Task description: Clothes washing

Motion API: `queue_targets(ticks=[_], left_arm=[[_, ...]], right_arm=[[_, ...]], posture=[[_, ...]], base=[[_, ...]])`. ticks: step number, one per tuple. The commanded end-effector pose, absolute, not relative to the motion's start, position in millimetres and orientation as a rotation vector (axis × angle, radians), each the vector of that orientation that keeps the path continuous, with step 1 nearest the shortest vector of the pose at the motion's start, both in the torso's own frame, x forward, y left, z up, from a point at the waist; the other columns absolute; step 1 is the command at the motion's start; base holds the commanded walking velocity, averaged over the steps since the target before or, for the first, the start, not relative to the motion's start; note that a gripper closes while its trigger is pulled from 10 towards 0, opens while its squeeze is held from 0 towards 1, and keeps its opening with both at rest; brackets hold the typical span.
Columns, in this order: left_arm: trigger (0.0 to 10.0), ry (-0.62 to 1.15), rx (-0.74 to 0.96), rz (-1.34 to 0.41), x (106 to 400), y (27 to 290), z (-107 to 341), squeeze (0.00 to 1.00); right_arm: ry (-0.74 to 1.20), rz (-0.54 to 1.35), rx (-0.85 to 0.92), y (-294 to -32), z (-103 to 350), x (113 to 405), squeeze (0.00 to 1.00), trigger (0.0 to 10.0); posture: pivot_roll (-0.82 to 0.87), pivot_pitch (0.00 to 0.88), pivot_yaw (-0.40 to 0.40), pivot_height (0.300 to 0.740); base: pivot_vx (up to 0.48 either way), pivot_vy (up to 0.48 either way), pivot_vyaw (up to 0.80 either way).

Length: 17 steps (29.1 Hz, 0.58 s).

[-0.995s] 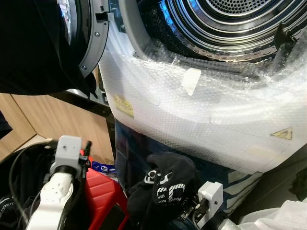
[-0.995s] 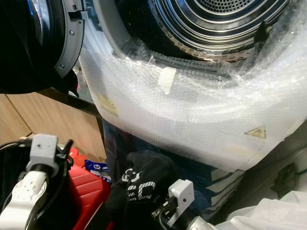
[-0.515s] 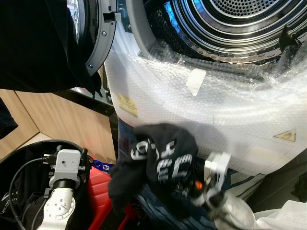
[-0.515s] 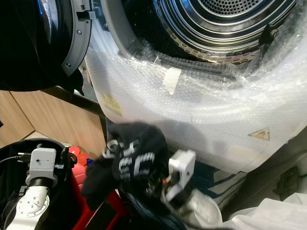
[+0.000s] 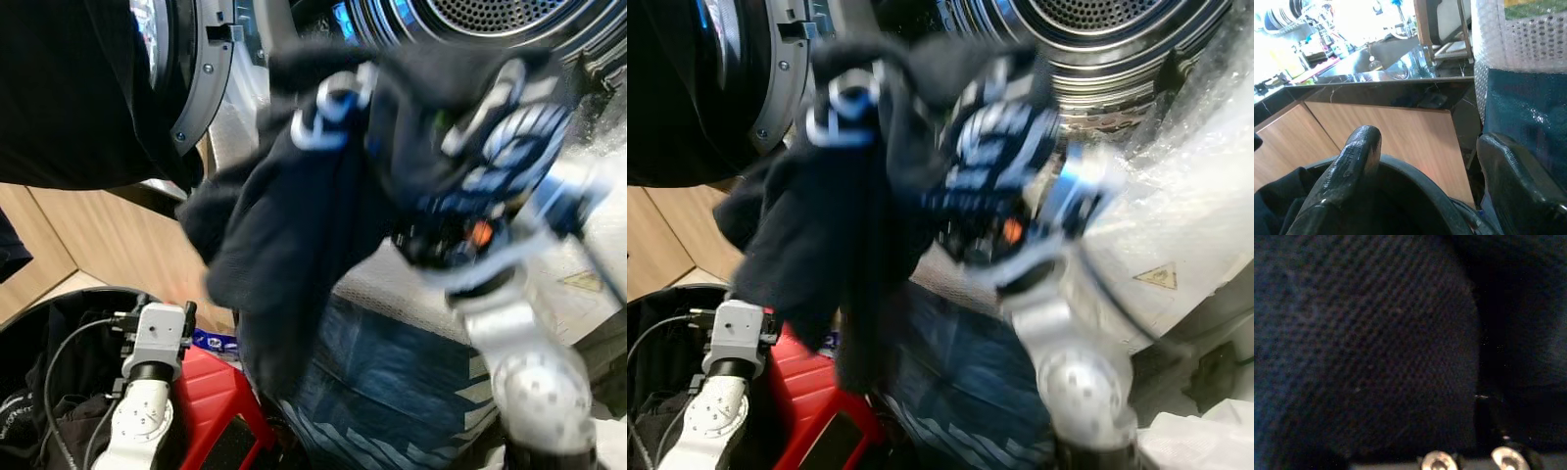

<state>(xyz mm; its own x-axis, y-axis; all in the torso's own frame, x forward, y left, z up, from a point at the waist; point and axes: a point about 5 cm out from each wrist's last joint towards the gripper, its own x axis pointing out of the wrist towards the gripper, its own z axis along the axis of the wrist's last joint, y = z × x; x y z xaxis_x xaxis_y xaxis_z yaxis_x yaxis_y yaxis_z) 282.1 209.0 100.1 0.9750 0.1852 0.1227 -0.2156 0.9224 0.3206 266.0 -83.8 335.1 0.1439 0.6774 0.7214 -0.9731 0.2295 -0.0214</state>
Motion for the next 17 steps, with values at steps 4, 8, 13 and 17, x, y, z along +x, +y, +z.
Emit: queue_targets(ticks=[4, 8, 13, 17], left_arm=[[10.0, -0.084, 0.350, 0.215, 281.4, 207.5, 94.7, 0.00], [10.0, -0.088, 0.346, 0.205, 282.4, 204.9, 94.2, 0.00], [10.0, -0.085, 0.337, 0.207, 282.3, 201.1, 92.9, 0.00], [10.0, -0.082, 0.334, 0.195, 282.1, 198.0, 91.6, 0.00]], right_arm=[[-0.899, 1.237, 0.652, -100.1, 394.9, 282.1, 0.00, 0.0], [-0.919, 1.231, 0.601, -97.1, 421.1, 298.6, 0.00, 0.0], [-0.829, 1.073, 0.471, -89.4, 445.7, 341.5, 0.00, 0.0], [-0.783, 0.951, 0.397, -88.9, 464.0, 358.0, 0.00, 0.0]], posture=[[0.00, 0.070, -0.021, 0.740], [0.01, 0.065, -0.032, 0.740], [0.01, 0.059, -0.045, 0.740], [0.01, 0.059, -0.049, 0.740]], base=[[0.000, 0.000, 0.00], [0.000, 0.000, 0.00], [0.000, 0.000, 0.00], [0.000, 0.000, 0.00]])
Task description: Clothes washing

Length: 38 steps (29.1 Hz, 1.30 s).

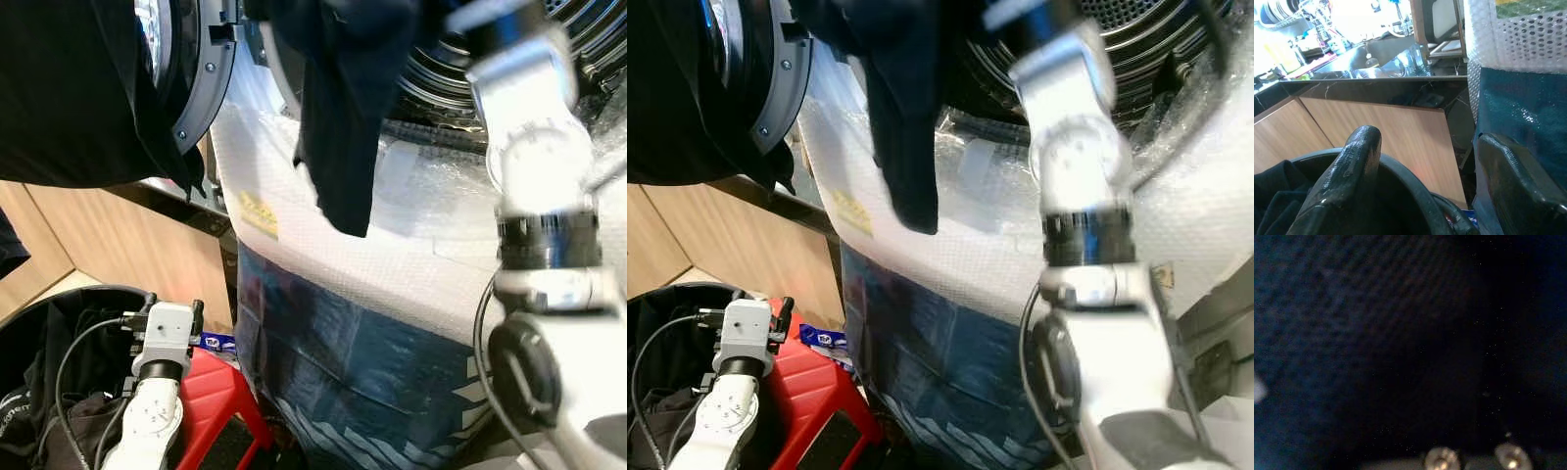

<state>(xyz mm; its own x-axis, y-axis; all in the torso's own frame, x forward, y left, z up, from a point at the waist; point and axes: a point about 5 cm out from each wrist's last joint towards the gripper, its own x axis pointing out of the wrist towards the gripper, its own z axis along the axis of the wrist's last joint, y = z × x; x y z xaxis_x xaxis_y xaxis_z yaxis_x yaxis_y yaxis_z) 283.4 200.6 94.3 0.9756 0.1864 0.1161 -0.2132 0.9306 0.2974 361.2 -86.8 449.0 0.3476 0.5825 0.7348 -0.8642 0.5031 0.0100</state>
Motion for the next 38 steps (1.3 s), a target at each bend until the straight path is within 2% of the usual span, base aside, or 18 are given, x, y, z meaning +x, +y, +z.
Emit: queue_targets(ticks=[1, 2, 5, 8, 10, 13, 14, 16, 19, 21, 22, 27, 30, 31, 34, 35, 36, 38], left_arm=[[10.0, -0.081, 0.331, 0.195, 282.5, 197.6, 91.2, 0.00], [10.0, -0.081, 0.331, 0.195, 282.5, 197.6, 91.2, 0.00], [10.0, -0.079, 0.329, 0.191, 283.8, 195.8, 90.0, 0.00], [10.0, -0.078, 0.325, 0.188, 283.9, 193.8, 89.5, 0.00], [10.0, -0.078, 0.324, 0.188, 283.8, 193.3, 89.2, 0.00], [10.0, -0.073, 0.318, 0.188, 282.9, 191.3, 87.7, 0.00], [10.0, -0.073, 0.318, 0.188, 282.9, 191.3, 87.7, 0.00], [10.0, -0.077, 0.315, 0.188, 282.1, 189.7, 87.5, 0.00], [10.0, -0.077, 0.312, 0.194, 281.1, 189.9, 87.1, 0.00], [10.0, -0.076, 0.311, 0.197, 281.0, 190.1, 87.0, 0.00], [10.0, -0.074, 0.309, 0.193, 281.1, 189.9, 86.8, 0.00], [10.0, -0.073, 0.308, 0.178, 281.3, 187.4, 86.6, 0.00], [10.0, -0.073, 0.307, 0.177, 281.1, 187.1, 86.6, 0.00], [10.0, -0.071, 0.303, 0.177, 280.6, 187.3, 86.4, 0.00], [10.0, -0.067, 0.299, 0.174, 280.4, 187.1, 86.0, 0.00], [10.0, -0.066, 0.299, 0.170, 280.4, 186.7, 86.0, 0.00], [10.0, -0.065, 0.298, 0.162, 280.4, 185.5, 85.9, 0.00], [10.0, -0.064, 0.297, 0.158, 280.1, 184.7, 85.7, 0.00]], right_arm=[[-0.770, 0.916, 0.380, -88.2, 468.9, 361.3, 0.00, 0.0], [-0.770, 0.916, 0.380, -88.2, 468.9, 361.3, 0.00, 0.0], [-0.684, 0.737, 0.340, -89.8, 480.9, 373.5, 0.00, 0.0], [-0.623, 0.514, 0.299, -104.9, 485.1, 382.6, 0.00, 0.0], [-0.615, 0.471, 0.314, -110.1, 486.3, 383.9, 0.00, 0.0], [-0.559, 0.141, 0.283, -149.0, 483.7, 390.4, 0.00, 0.0], [-0.559, 0.141, 0.283, -149.0, 483.7, 390.4, 0.00, 0.0], [-0.561, -0.037, 0.318, -177.2, 483.8, 388.9, 0.00, 0.0], [-0.562, -0.119, 0.316, -189.3, 483.9, 387.4, 0.00, 0.0], [-0.541, -0.102, 0.294, -185.2, 481.5, 389.4, 0.00, 0.0], [-0.471, -0.032, 0.213, -166.7, 469.3, 397.3, 0.00, 10.0], [-0.377, 0.043, 0.130, -143.9, 444.3, 408.2, 0.00, 10.0], [-0.338, 0.170, 0.072, -123.3, 432.1, 411.8, 0.00, 10.0], [-0.300, 0.228, 0.016, -109.3, 420.2, 414.4, 0.00, 10.0], [-0.279, 0.250, 0.006, -101.7, 412.7, 415.9, 0.00, 10.0], [-0.271, 0.255, 0.000, -99.5, 410.1, 416.4, 0.47, 10.0], [-0.252, 0.261, -0.012, -96.3, 404.9, 417.4, 1.00, 10.0], [-0.246, 0.265, -0.021, -95.1, 403.3, 417.7, 1.00, 10.0]], posture=[[0.00, 0.056, -0.051, 0.740], [0.00, 0.056, -0.051, 0.740], [0.00, 0.053, -0.052, 0.740], [0.01, 0.048, -0.058, 0.740], [0.01, 0.047, -0.060, 0.740], [0.01, 0.045, -0.063, 0.740], [0.01, 0.045, -0.063, 0.740], [0.02, 0.044, -0.071, 0.740], [0.01, 0.044, -0.071, 0.740], [0.01, 0.047, -0.069, 0.740], [0.01, 0.046, -0.067, 0.740], [0.01, 0.049, -0.067, 0.740], [0.01, 0.050, -0.064, 0.740], [0.01, 0.055, -0.064, 0.740], [0.02, 0.053, -0.063, 0.740], [0.02, 0.055, -0.065, 0.740], [0.02, 0.056, -0.067, 0.740], [0.02, 0.056, -0.067, 0.740]], base=[[0.000, 0.000, 0.00], [0.000, 0.000, 0.00], [0.000, 0.000, 0.00], [0.000, 0.000, 0.00], [0.000, 0.000, 0.00], [0.000, 0.000, 0.00], [0.000, 0.000, 0.00], [0.000, 0.000, 0.00], [0.000, 0.000, 0.00], [0.000, 0.000, 0.00], [0.000, 0.000, 0.00], [0.000, 0.000, 0.00], [0.000, 0.000, 0.00], [0.000, 0.000, 0.00], [0.000, 0.000, 0.00], [0.000, 0.000, 0.00], [0.000, 0.000, 0.00], [0.000, 0.000, 0.00]])
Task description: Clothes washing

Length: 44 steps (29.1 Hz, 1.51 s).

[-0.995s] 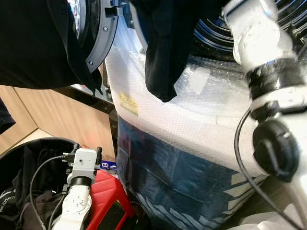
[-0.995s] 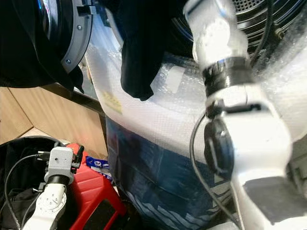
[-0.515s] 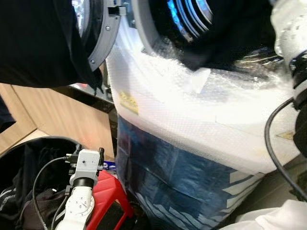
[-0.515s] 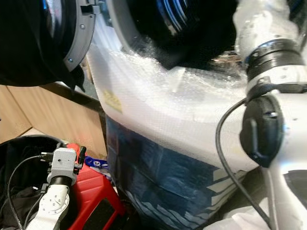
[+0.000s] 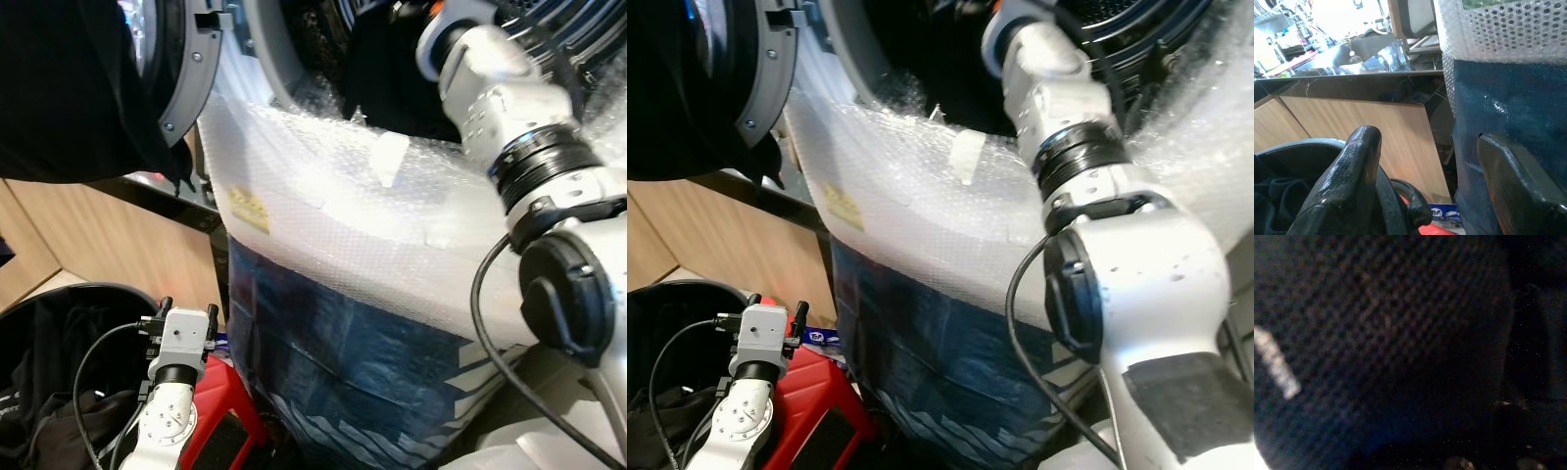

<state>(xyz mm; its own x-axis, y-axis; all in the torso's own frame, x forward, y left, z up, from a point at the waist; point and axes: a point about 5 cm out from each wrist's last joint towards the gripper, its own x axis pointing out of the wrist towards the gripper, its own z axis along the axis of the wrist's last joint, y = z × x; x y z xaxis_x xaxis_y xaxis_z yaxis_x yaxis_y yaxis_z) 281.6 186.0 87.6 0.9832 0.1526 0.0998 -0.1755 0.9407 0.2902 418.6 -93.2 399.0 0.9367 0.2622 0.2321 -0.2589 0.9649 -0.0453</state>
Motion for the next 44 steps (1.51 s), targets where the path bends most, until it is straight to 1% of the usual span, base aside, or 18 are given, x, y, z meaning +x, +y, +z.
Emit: queue_targets(ticks=[1, 5, 7, 11, 13, 15, 16, 17, 20, 21, 22, 24, 30, 32, 36, 41, 43, 44], left_arm=[[10.0, -0.063, 0.296, 0.158, 279.8, 184.3, 85.6, 0.00], [10.0, -0.059, 0.293, 0.152, 278.3, 182.3, 84.2, 0.00], [10.0, -0.057, 0.291, 0.150, 277.3, 181.6, 83.8, 0.00], [10.0, -0.057, 0.291, 0.155, 276.7, 182.0, 83.9, 0.00], [10.0, -0.062, 0.284, 0.165, 275.7, 183.1, 85.2, 0.00], [10.0, -0.063, 0.283, 0.166, 275.4, 183.2, 85.4, 0.00], [10.0, -0.063, 0.283, 0.165, 275.0, 183.2, 85.5, 0.00], [10.0, -0.062, 0.283, 0.165, 274.6, 183.1, 85.4, 0.00], [10.0, -0.058, 0.283, 0.164, 273.0, 182.0, 84.1, 0.00], [10.0, -0.058, 0.283, 0.164, 273.0, 182.0, 84.1, 0.00], [10.0, -0.057, 0.282, 0.159, 272.1, 180.9, 83.9, 0.00], [10.0, -0.055, 0.279, 0.157, 272.0, 179.9, 83.9, 0.00], [10.0, -0.063, 0.275, 0.142, 275.4, 174.9, 86.9, 0.00], [10.0, -0.072, 0.277, 0.142, 275.8, 175.6, 89.3, 0.00], [10.0, -0.074, 0.278, 0.147, 275.9, 176.9, 90.0, 0.00], [10.0, -0.070, 0.278, 0.125, 276.5, 175.1, 89.2, 0.00], [10.0, -0.075, 0.278, 0.116, 277.0, 173.2, 90.0, 0.00], [10.0, -0.078, 0.277, 0.114, 277.0, 173.1, 90.7, 0.00]], right_arm=[[-0.247, 0.269, -0.026, -94.8, 403.3, 417.6, 1.00, 10.0], [-0.265, 0.307, -0.032, -93.1, 408.1, 415.9, 1.00, 10.0], [-0.275, 0.396, -0.051, -84.9, 410.1, 413.4, 1.00, 10.0], [-0.290, 0.425, -0.060, -82.3, 412.7, 411.9, 1.00, 10.0], [-0.280, 0.556, -0.071, -71.2, 412.1, 408.3, 1.00, 10.0], [-0.279, 0.577, -0.076, -69.5, 412.1, 407.7, 1.00, 10.0], [-0.290, 0.495, -0.066, -75.3, 415.6, 409.2, 1.00, 10.0], [-0.307, 0.301, -0.036, -92.8, 421.5, 412.2, 1.00, 10.0], [-0.357, -0.095, 0.007, -136.2, 435.6, 411.1, 1.00, 10.0], [-0.357, -0.095, 0.007, -136.2, 435.6, 411.1, 1.00, 10.0], [-0.360, 0.017, -0.051, -117.9, 437.7, 410.3, 1.00, 10.0], [-0.369, 0.101, -0.119, -100.5, 436.3, 409.5, 1.00, 10.0], [-0.328, 0.130, -0.098, -91.6, 421.5, 413.2, 1.00, 10.0], [-0.308, 0.197, -0.080, -83.4, 415.8, 413.7, 1.00, 10.0], [-0.338, 0.154, -0.036, -92.2, 420.5, 413.4, 1.00, 10.0], [-0.394, 0.000, 0.015, -119.2, 428.5, 412.7, 1.00, 10.0], [-0.444, -0.004, 0.059, -123.8, 436.5, 409.9, 1.00, 10.0], [-0.480, 0.042, 0.094, -121.9, 442.5, 407.4, 1.00, 10.0]], posture=[[0.02, 0.056, -0.068, 0.740], [0.03, 0.055, -0.074, 0.740], [0.04, 0.055, -0.080, 0.740], [0.04, 0.053, -0.085, 0.740], [0.05, 0.049, -0.089, 0.740], [0.05, 0.049, -0.089, 0.740], [0.05, 0.045, -0.089, 0.740], [0.05, 0.047, -0.088, 0.740], [0.05, 0.044, -0.084, 0.740], [0.05, 0.044, -0.084, 0.740], [0.05, 0.043, -0.088, 0.740], [0.04, 0.044, -0.084, 0.740], [0.05, 0.038, -0.085, 0.740], [0.05, 0.033, -0.084, 0.740], [0.05, 0.027, -0.080, 0.740], [0.04, 0.025, -0.069, 0.740], [0.04, 0.025, -0.070, 0.740], [0.04, 0.025, -0.067, 0.740]], base=[[0.000, 0.000, 0.00], [0.000, 0.000, 0.00], [0.000, 0.000, 0.00], [0.000, 0.000, 0.00], [0.000, 0.000, 0.00], [0.000, 0.000, 0.00], [0.000, 0.000, 0.00], [0.000, 0.000, 0.00], [0.000, 0.000, 0.00], [0.000, 0.000, 0.00], [0.000, 0.000, 0.00], [0.000, 0.000, 0.00], [0.000, 0.000, 0.00], [0.000, 0.000, 0.00], [0.000, 0.000, 0.00], [0.000, 0.000, 0.00], [0.000, 0.000, 0.00], [0.000, 0.000, 0.00]])
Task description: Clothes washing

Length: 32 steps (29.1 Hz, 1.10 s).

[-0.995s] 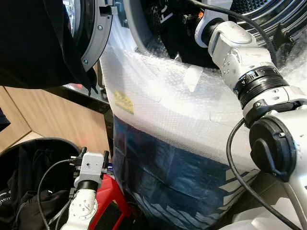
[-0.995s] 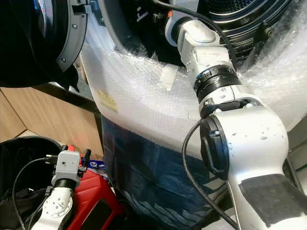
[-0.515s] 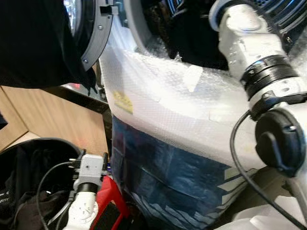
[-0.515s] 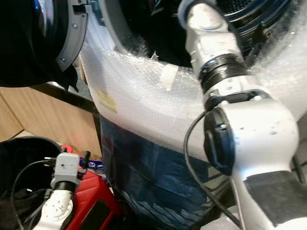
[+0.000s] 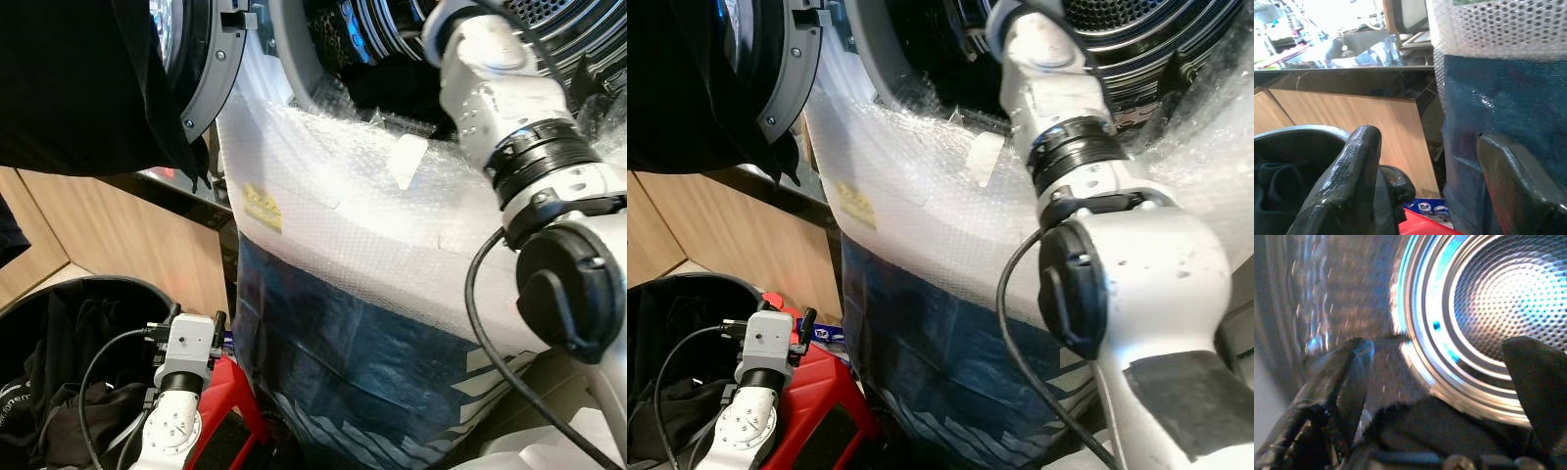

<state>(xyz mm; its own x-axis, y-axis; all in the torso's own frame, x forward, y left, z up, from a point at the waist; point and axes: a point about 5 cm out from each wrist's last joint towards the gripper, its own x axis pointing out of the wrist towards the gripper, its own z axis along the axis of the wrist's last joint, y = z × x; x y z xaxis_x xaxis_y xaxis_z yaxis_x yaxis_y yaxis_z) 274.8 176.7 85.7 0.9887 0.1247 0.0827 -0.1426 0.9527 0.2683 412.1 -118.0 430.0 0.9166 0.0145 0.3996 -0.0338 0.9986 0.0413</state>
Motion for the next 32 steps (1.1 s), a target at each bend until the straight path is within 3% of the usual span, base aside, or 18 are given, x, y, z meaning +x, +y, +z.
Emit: queue_targets(ticks=[1, 3, 4, 5, 6, 7, 12, 20, 23, 28, 32], left_arm=[[10.0, -0.078, 0.277, 0.114, 277.0, 173.1, 90.7, 0.00], [10.0, -0.078, 0.274, 0.114, 276.6, 173.7, 90.8, 0.00], [10.0, -0.078, 0.273, 0.114, 276.5, 173.7, 90.9, 0.00], [10.0, -0.077, 0.272, 0.111, 276.4, 173.3, 90.8, 0.00], [10.0, -0.077, 0.272, 0.108, 276.3, 172.8, 90.7, 0.00], [10.0, -0.076, 0.272, 0.105, 276.2, 172.3, 90.6, 0.00], [10.0, -0.073, 0.274, 0.090, 276.0, 170.7, 90.2, 0.00], [10.0, -0.071, 0.275, 0.085, 275.9, 170.3, 89.6, 0.00], [10.0, -0.076, 0.273, 0.091, 277.1, 170.7, 91.4, 0.00], [10.0, -0.077, 0.271, 0.087, 277.8, 170.5, 92.0, 0.00], [10.0, -0.082, 0.274, 0.078, 277.8, 169.6, 93.1, 0.00]], right_arm=[[-0.480, 0.042, 0.094, -121.9, 442.5, 407.4, 1.00, 10.0], [-0.519, 0.146, 0.107, -113.4, 447.8, 404.4, 1.00, 10.0], [-0.525, 0.166, 0.099, -111.2, 448.0, 404.0, 0.95, 10.0], [-0.535, 0.172, 0.090, -110.4, 448.3, 403.5, 0.53, 10.0], [-0.545, 0.180, 0.082, -109.7, 448.4, 403.1, 0.38, 10.0], [-0.550, 0.196, 0.089, -108.9, 447.8, 403.0, 0.00, 10.0], [-0.559, 0.325, 0.287, -112.5, 441.3, 403.7, 0.00, 10.0], [-0.652, 0.554, 0.305, -110.7, 421.0, 394.3, 0.00, 10.0], [-0.716, 0.662, 0.489, -112.6, 409.6, 371.0, 0.00, 10.0], [-0.786, 0.786, 0.437, -104.8, 400.6, 340.8, 0.00, 10.0], [-0.691, 1.100, 0.426, -83.0, 349.8, 291.7, 0.00, 10.0]], posture=[[0.04, 0.025, -0.067, 0.740], [0.04, 0.028, -0.064, 0.740], [0.04, 0.027, -0.062, 0.740], [0.03, 0.034, -0.059, 0.740], [0.03, 0.036, -0.059, 0.740], [0.03, 0.036, -0.054, 0.740], [0.02, 0.050, -0.048, 0.740], [0.00, 0.063, -0.046, 0.740], [0.00, 0.069, -0.037, 0.740], [-0.02, 0.073, -0.030, 0.740], [-0.01, 0.082, -0.033, 0.740]], base=[[0.000, 0.000, 0.00], [0.000, 0.000, 0.00], [0.000, 0.000, 0.00], [0.000, 0.000, 0.00], [0.000, 0.000, 0.00], [0.000, 0.000, 0.00], [0.000, 0.000, 0.00], [0.000, 0.000, 0.00], [0.000, 0.000, 0.00], [0.000, 0.000, 0.00], [0.000, 0.000, 0.00]])
